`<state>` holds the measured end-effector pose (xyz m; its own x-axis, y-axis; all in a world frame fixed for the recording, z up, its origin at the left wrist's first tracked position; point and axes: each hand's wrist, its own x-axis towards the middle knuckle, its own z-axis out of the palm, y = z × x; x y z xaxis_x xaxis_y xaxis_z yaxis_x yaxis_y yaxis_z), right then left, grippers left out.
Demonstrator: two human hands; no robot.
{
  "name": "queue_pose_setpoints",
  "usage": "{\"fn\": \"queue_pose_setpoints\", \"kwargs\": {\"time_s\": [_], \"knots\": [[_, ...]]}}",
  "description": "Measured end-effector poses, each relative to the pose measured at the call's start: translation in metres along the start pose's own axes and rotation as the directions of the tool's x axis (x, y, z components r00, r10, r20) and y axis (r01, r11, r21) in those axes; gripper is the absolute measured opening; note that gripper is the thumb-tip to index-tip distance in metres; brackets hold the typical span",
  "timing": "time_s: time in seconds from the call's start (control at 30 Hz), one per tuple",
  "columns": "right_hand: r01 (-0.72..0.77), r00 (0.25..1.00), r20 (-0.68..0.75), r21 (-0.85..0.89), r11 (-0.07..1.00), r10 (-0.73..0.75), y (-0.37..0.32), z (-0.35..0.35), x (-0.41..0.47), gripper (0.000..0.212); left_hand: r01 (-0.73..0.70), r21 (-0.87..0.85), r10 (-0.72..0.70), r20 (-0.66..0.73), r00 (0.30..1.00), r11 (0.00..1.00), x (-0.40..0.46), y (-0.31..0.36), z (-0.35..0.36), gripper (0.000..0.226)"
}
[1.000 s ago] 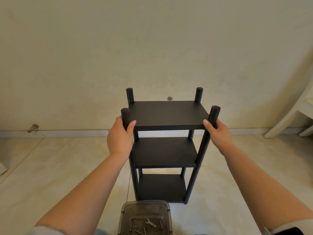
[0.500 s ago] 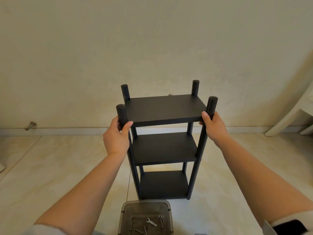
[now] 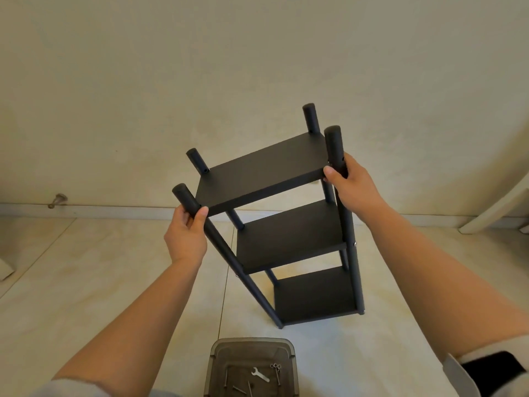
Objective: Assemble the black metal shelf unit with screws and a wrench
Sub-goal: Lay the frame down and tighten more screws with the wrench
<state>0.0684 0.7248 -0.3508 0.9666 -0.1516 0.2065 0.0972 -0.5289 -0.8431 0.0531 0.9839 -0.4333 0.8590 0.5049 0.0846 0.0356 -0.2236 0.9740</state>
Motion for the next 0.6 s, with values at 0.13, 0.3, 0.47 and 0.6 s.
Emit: {"fn": "queue_pose_setpoints", "kwargs": {"time_s": [0.13,0.3,0.47,0.6], "knots": [[0.047,0.999,0.010,0.004,0.999,-0.047,-0.007,0.012,0.006,0.047,0.113,0.046,-0.116,0.068,0.991,0.993,0.010,-0.029,-0.002,0.034],[0.006,0.999,0.038,-0.005,1.000,-0.006,0.003,0.037,0.005,0.060,0.269,0.210,-0.306,0.166,0.938,0.940,0.019,-0.063,0.002,0.049],[-0.030,0.993,0.107,-0.088,0.996,0.040,0.026,0.068,-0.004,0.063,0.096,0.312,-0.095,-0.018,0.995,0.945,0.015,-0.056,0.007,0.071],[-0.004,0.979,0.194,-0.251,0.968,0.054,0.060,0.104,-0.021,0.064,-0.413,0.430,0.323,0.268,0.908,0.803,0.003,-0.038,0.020,0.060]]}}
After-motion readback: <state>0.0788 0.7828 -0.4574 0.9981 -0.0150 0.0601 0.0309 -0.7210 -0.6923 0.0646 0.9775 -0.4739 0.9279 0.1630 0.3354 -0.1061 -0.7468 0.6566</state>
